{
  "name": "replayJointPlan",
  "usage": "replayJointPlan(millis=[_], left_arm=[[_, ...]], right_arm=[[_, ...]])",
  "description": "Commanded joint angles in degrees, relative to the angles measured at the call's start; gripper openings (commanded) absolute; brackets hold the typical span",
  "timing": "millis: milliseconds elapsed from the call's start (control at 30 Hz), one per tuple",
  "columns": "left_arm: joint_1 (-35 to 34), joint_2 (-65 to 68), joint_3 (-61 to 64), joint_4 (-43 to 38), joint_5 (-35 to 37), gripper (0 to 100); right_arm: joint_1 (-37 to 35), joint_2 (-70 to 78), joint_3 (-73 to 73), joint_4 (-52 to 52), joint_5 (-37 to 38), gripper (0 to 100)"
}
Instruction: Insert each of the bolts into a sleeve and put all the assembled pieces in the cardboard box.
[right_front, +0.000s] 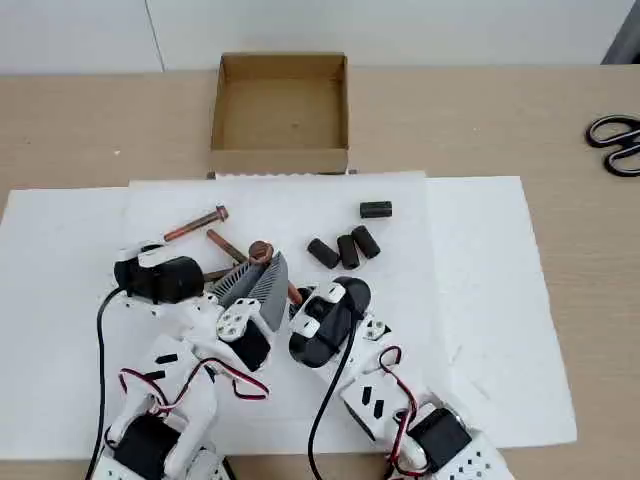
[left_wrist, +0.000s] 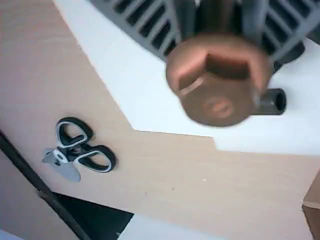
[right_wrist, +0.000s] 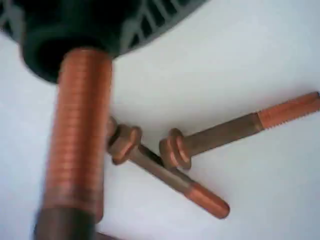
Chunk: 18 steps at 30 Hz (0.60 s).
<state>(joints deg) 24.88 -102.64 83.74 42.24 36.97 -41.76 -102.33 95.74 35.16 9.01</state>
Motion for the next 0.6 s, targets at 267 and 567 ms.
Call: replayJointPlan(millis=[267,567], left_arm=[[0.2,-0.5,3.0,-4.4,0.8,1],[1.9,-0.5,3.6,1.1,0.0,1]], right_arm=[[-3.8,-0.9,0.7,-0.1,0.0,0.2],[-3.6,-0.9,0.5,-0.3,0.0,0.2]])
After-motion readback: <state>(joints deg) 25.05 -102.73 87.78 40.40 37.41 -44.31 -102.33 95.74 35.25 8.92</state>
